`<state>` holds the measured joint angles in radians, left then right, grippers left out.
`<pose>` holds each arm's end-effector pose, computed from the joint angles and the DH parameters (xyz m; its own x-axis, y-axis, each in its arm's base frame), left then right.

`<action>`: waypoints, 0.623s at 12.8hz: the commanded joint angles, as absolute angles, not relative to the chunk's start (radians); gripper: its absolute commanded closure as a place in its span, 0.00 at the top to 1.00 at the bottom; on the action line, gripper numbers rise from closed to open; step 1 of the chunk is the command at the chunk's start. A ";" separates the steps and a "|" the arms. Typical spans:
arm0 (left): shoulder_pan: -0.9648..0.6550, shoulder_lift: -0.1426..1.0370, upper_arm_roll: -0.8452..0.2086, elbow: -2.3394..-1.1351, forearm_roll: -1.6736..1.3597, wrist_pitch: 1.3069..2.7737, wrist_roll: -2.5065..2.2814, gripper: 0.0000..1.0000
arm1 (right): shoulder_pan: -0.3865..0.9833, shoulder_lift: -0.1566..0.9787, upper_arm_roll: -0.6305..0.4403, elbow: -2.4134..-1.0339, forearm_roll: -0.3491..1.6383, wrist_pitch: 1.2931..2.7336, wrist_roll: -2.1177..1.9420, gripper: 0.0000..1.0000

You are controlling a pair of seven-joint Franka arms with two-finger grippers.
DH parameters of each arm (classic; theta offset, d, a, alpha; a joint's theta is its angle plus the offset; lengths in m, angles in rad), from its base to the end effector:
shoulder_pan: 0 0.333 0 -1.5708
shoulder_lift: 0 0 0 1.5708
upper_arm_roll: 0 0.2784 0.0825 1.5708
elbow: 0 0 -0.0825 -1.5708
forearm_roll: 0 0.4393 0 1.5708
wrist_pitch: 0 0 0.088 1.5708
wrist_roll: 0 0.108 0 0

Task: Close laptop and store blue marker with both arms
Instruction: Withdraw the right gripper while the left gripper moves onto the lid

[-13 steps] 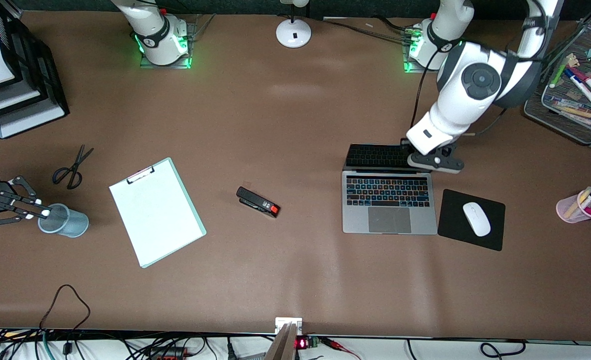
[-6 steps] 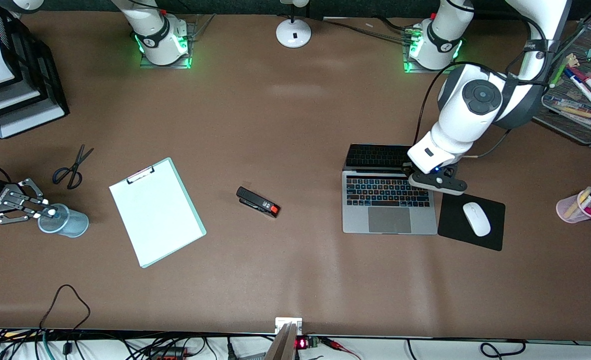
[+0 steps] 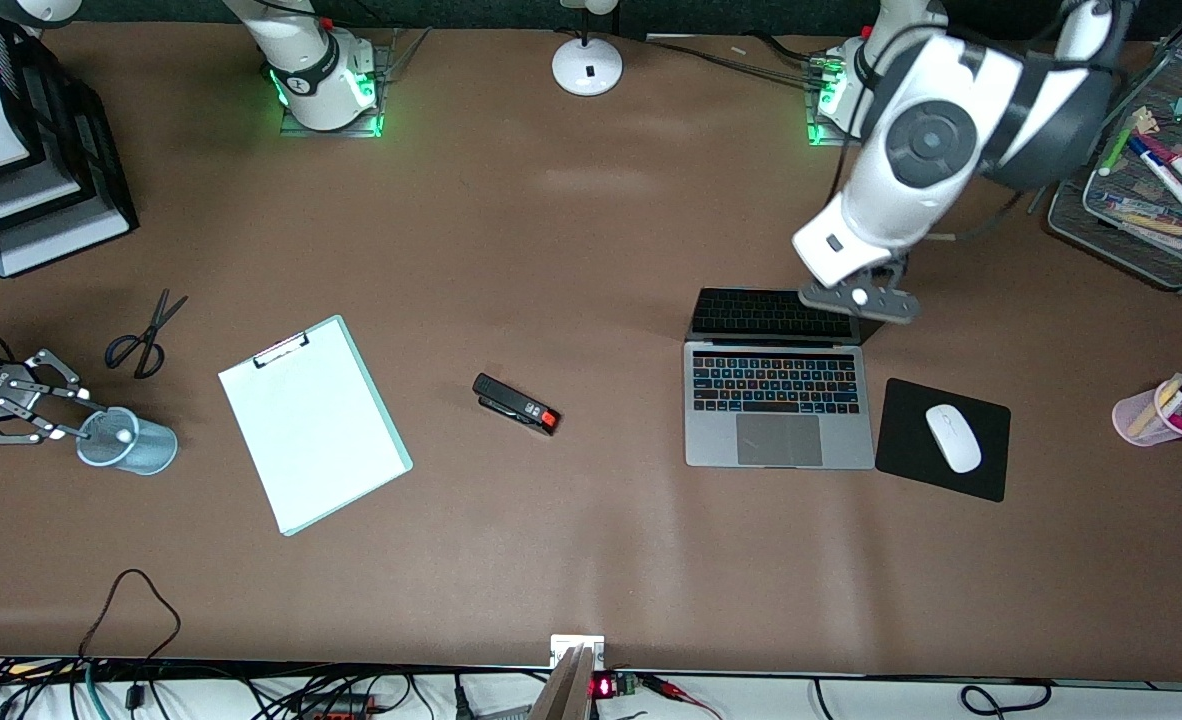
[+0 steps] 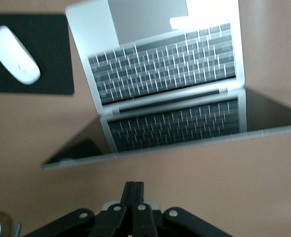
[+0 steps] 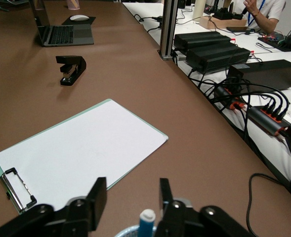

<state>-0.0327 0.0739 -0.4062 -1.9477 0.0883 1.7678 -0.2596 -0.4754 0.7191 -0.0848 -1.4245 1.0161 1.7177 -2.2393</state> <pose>0.5400 -0.2432 0.3644 0.9557 -0.1907 -0.2242 -0.2196 -0.9692 -0.1118 0.6549 -0.3061 0.2190 0.1204 0.5540 0.8238 0.9523 -0.2988 0.0617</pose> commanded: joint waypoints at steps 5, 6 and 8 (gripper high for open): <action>-0.018 0.090 -0.410 -2.132 0.020 2.072 -0.258 0.00 | -0.405 0.632 -0.086 -1.399 0.853 1.764 -1.845 1.00; -0.014 0.100 -0.407 -2.129 0.023 2.129 -0.255 0.00 | -0.384 0.602 -0.084 -1.399 0.798 1.767 -1.742 1.00; 0.027 0.124 -0.405 -2.123 0.026 2.248 -0.238 0.00 | -0.325 0.537 -0.081 -1.399 0.677 1.769 -1.527 1.00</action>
